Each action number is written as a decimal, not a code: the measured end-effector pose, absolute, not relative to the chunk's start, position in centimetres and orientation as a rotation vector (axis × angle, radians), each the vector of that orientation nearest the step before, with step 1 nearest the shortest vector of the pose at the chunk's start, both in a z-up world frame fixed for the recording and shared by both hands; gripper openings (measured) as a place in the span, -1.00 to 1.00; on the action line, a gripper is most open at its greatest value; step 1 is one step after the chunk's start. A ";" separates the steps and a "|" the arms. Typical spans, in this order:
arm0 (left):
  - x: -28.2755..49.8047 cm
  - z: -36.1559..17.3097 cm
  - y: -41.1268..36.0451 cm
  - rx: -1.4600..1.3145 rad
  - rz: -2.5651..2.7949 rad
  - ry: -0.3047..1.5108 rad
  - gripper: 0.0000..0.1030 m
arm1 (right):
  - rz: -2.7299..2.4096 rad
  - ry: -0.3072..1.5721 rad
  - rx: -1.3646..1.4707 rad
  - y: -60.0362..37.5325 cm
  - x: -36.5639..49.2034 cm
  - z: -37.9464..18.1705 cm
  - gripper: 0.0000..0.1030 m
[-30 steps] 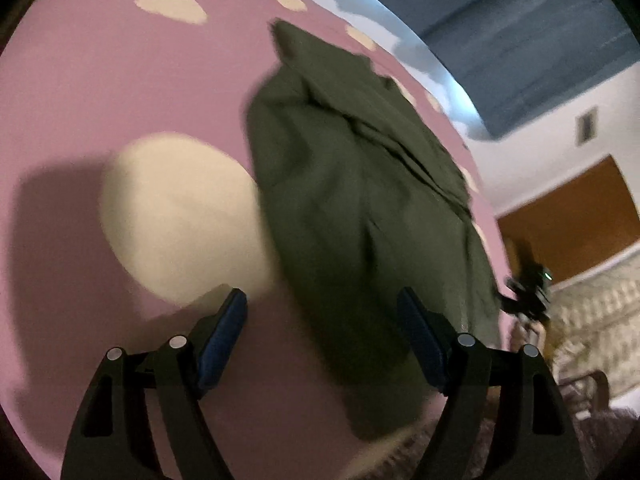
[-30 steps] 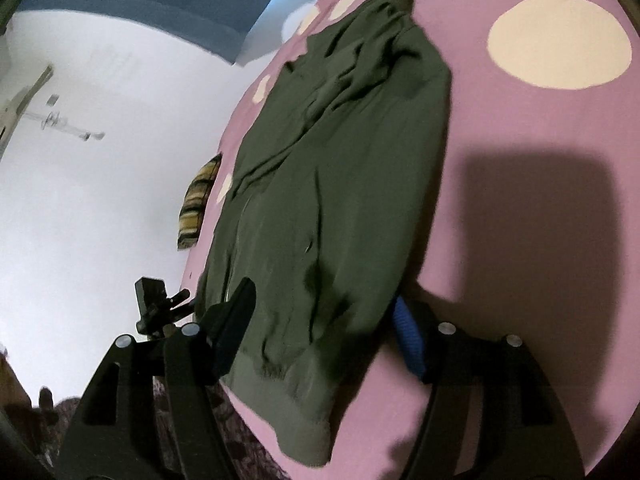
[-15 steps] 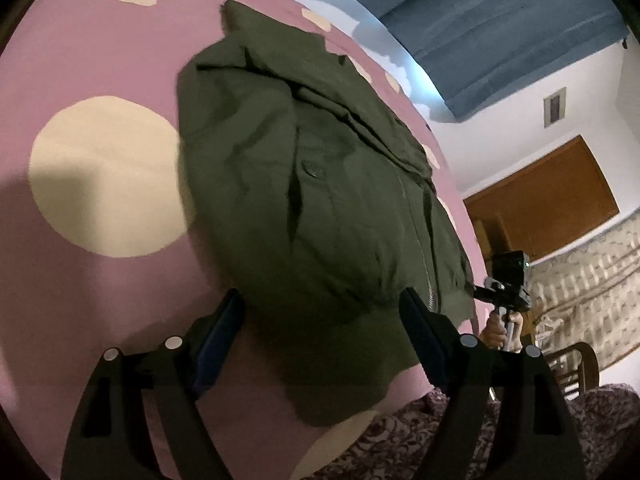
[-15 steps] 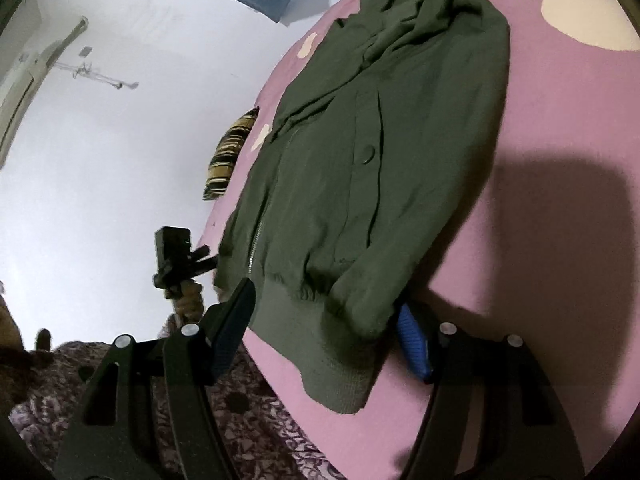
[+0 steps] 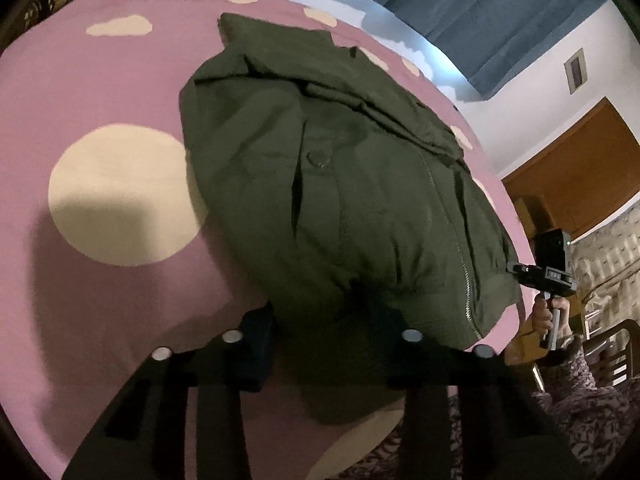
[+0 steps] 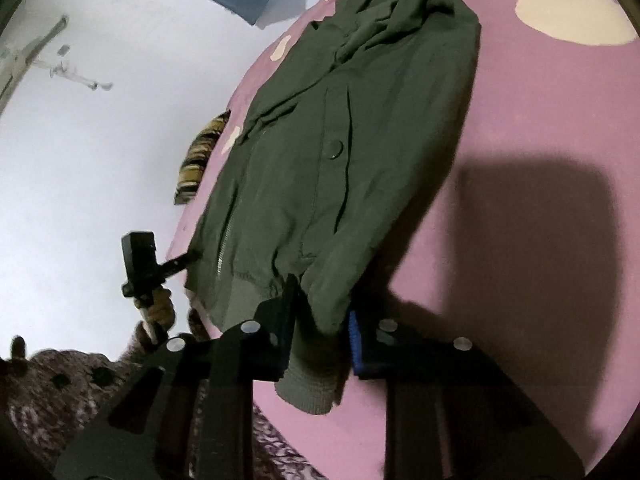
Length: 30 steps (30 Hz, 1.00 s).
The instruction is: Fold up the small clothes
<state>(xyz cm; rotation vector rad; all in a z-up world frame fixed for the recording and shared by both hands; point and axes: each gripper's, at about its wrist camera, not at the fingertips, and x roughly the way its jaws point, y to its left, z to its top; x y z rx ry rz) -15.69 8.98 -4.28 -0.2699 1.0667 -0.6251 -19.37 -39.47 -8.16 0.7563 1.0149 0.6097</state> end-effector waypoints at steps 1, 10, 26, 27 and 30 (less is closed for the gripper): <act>-15.5 -4.1 9.2 -0.293 -0.630 1.062 -0.60 | 0.614 1.005 0.776 -39.7 -19.4 -8.2 -0.66; -14.5 -5.5 10.6 -0.418 -0.659 1.092 -0.57 | 0.681 1.030 0.822 -39.4 -20.6 -9.1 -0.33; -13.4 -3.3 11.3 -0.628 -0.731 1.033 -0.70 | 0.803 0.861 1.034 -39.3 -20.3 -6.7 -0.80; -13.1 -2.8 11.4 -0.659 -0.740 1.016 -0.70 | 0.822 0.832 1.068 -39.4 -20.0 -6.4 -0.81; -11.5 -1.1 11.5 -0.765 -0.758 0.967 -0.70 | 0.855 0.753 1.130 -40.0 -18.6 -5.4 -0.81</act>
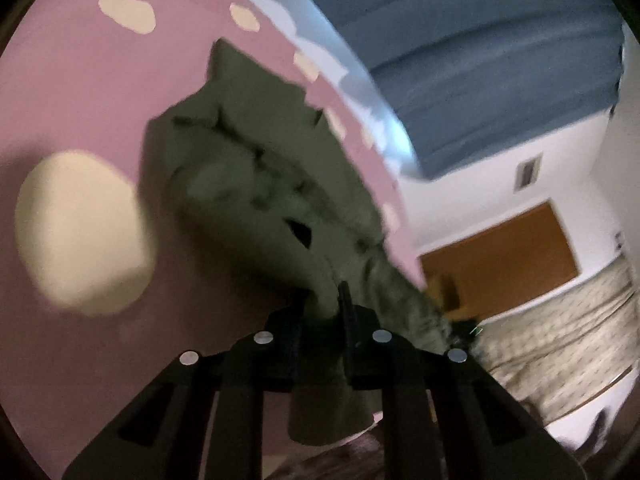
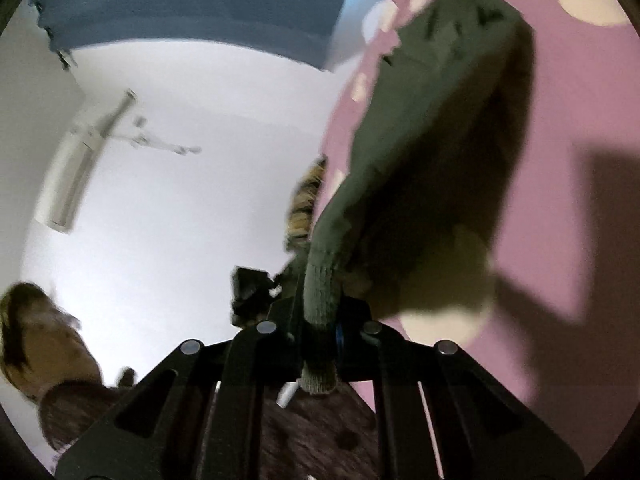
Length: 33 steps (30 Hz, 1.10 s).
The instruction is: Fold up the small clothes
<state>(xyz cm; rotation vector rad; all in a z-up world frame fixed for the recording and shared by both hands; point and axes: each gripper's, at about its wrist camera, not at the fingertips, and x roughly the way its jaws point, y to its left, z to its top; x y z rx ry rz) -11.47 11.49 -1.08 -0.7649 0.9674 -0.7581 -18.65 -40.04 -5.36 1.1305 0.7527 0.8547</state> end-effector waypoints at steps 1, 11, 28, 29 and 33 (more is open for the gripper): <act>-10.5 -0.6 11.5 -0.808 -0.758 0.952 -0.70 | 0.860 0.725 1.143 -40.2 -18.1 -4.9 -0.81; 1.6 0.8 8.9 -0.902 -0.698 0.915 -0.70 | 0.797 0.599 1.328 -42.5 -6.6 -4.5 -0.81; 10.5 -5.8 7.2 -0.809 -0.553 1.114 -0.59 | 0.578 0.741 1.528 -44.9 5.0 -13.8 -0.63; 10.4 -5.6 7.4 -0.815 -0.548 1.109 -0.51 | 0.582 0.738 1.527 -45.1 4.7 -13.8 -0.60; 9.4 -4.4 8.9 -0.856 -0.537 1.085 -0.25 | 0.587 0.692 1.543 -45.9 3.7 -13.3 -0.23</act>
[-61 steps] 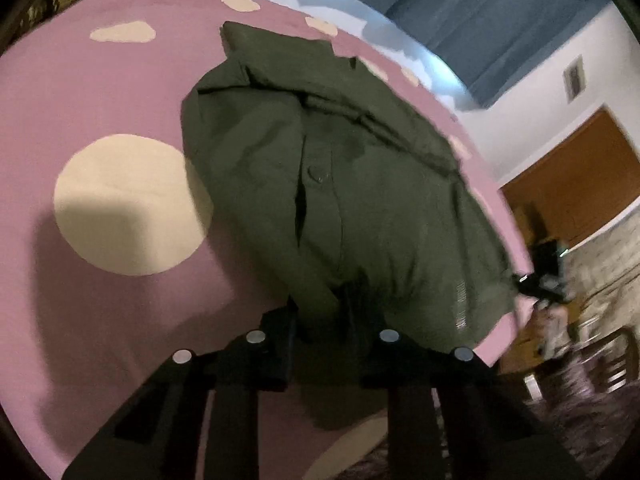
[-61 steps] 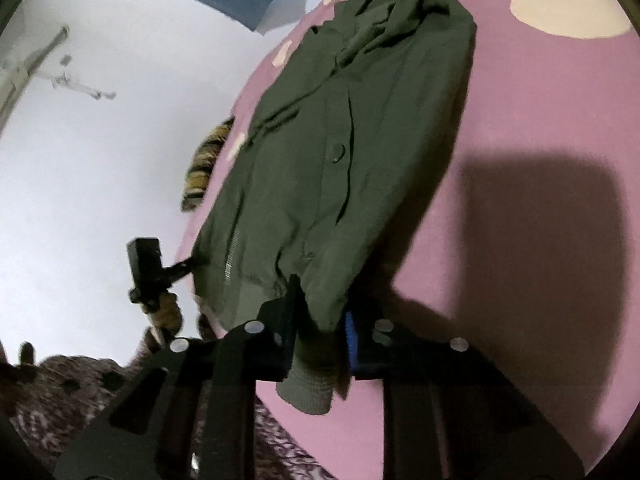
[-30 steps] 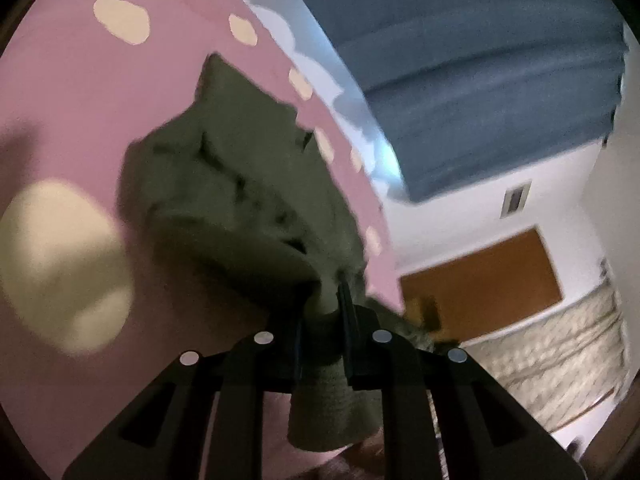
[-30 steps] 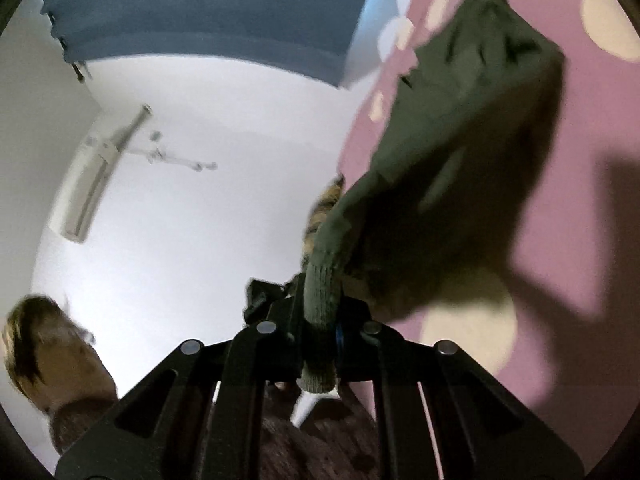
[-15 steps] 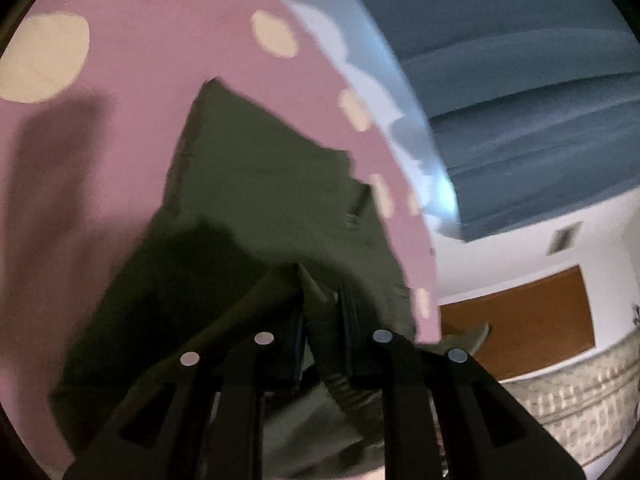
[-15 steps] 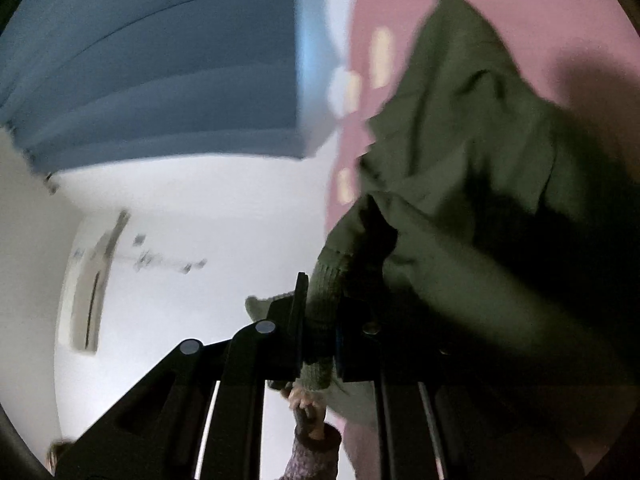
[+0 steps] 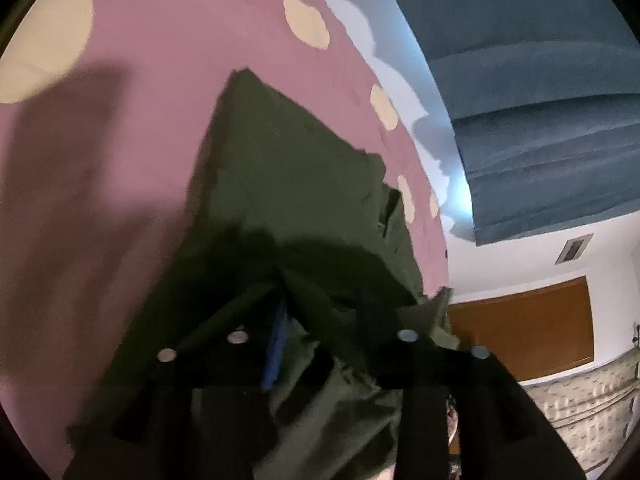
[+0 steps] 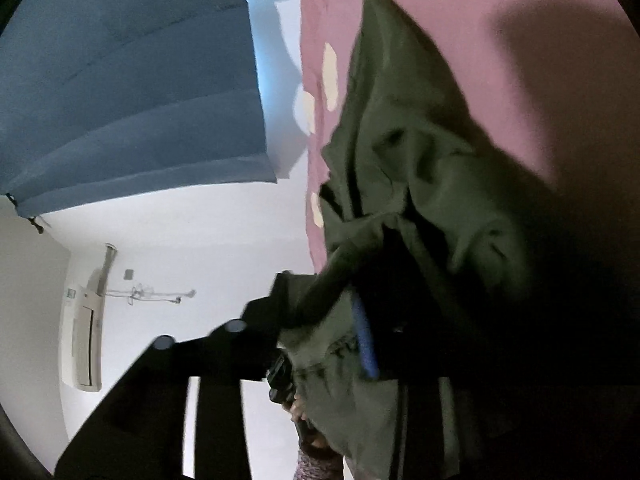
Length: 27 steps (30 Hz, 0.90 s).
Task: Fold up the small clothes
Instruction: 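Lower the folded hem onto the jacket and open both grippers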
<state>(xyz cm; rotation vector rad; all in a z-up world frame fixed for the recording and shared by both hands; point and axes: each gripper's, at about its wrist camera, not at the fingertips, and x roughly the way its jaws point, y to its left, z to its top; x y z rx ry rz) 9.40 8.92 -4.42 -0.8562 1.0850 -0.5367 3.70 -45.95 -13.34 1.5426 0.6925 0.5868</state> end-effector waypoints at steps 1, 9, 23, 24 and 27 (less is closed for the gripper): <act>9.0 -3.8 9.4 -0.838 -0.521 1.066 -0.23 | 0.589 0.690 1.524 -46.2 3.3 -13.0 -0.17; 6.5 1.0 9.0 -0.355 -0.477 0.879 0.14 | 0.439 0.734 0.829 -46.1 1.4 -5.5 0.19; 9.0 0.0 -0.1 0.298 -0.601 0.756 0.40 | 0.463 0.815 0.191 -42.0 8.0 -2.9 0.38; 9.3 -0.2 -0.4 0.303 -0.607 0.766 0.40 | 0.465 0.831 0.189 -41.9 8.5 -3.3 0.38; 9.7 -0.5 -1.1 0.304 -0.643 0.795 -0.03 | 0.496 0.856 0.195 -41.4 9.1 -4.0 -0.23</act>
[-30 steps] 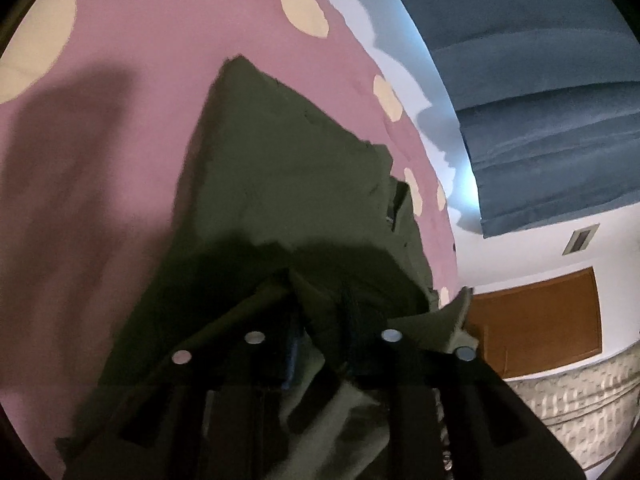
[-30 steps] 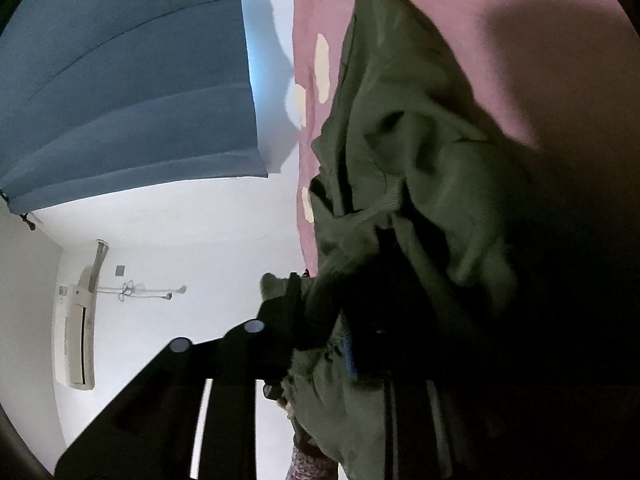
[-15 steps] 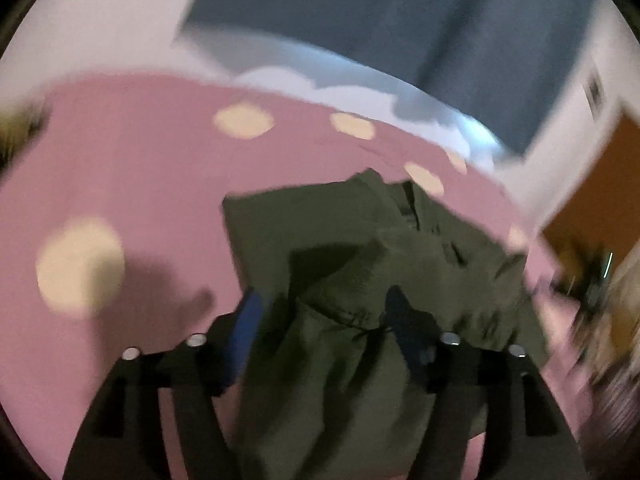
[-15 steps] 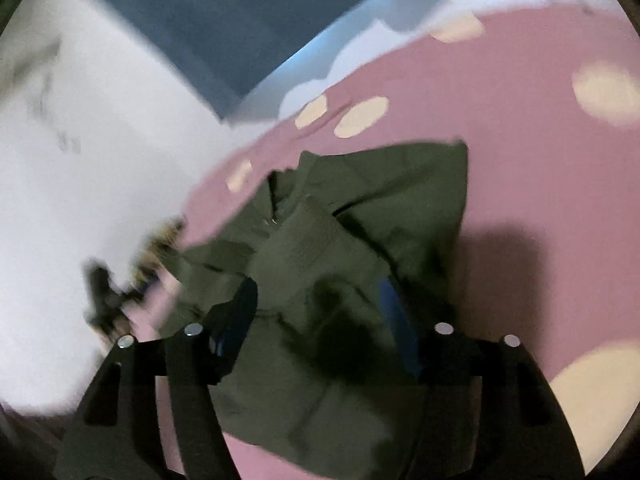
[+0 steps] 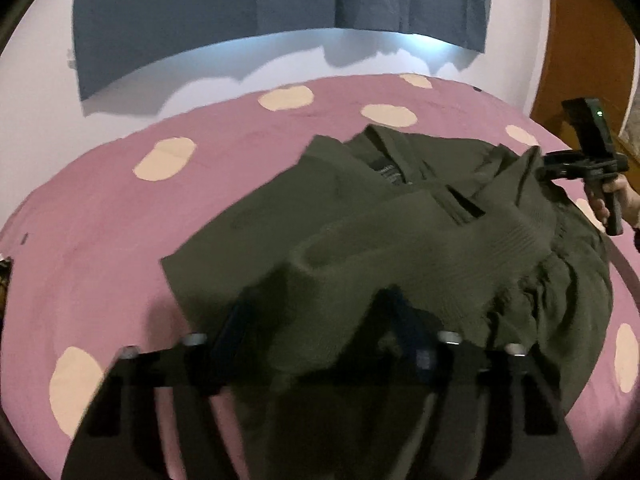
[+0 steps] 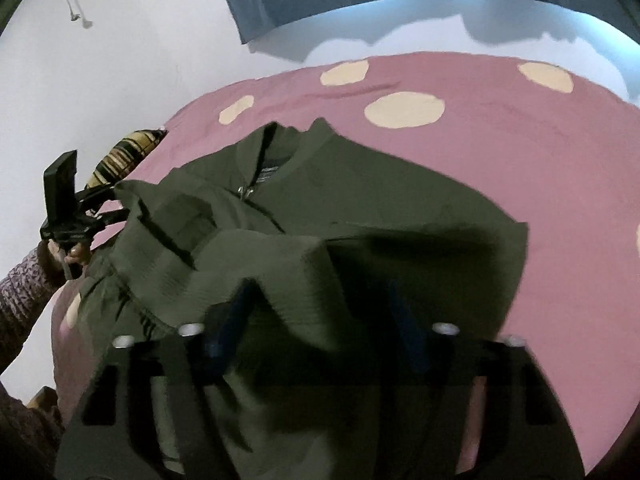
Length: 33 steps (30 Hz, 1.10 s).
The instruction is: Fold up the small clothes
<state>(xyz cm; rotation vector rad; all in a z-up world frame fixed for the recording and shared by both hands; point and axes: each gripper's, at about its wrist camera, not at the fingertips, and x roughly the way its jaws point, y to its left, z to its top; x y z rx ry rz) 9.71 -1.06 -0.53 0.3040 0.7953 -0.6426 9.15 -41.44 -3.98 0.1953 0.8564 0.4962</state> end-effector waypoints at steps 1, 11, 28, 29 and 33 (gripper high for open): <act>9.8 -0.6 -1.2 0.311 -0.635 0.801 -0.21 | 0.492 0.859 0.187 -41.2 9.1 -4.1 -0.31; 9.1 1.3 -0.6 0.238 -0.547 0.774 -0.70 | 0.450 0.769 0.263 -41.4 6.4 -1.7 -0.81; 18.8 5.3 -2.1 0.139 -0.278 0.752 -0.81 | 0.322 0.645 0.377 -42.9 14.2 3.3 -0.83; 19.9 4.7 -2.0 0.133 -0.233 0.768 -1.00 | 0.312 0.658 0.375 -42.8 15.1 3.0 -0.83; 23.4 1.9 -0.6 0.065 -0.157 0.866 -1.00 | 0.253 0.750 0.394 -43.0 18.4 0.0 -0.83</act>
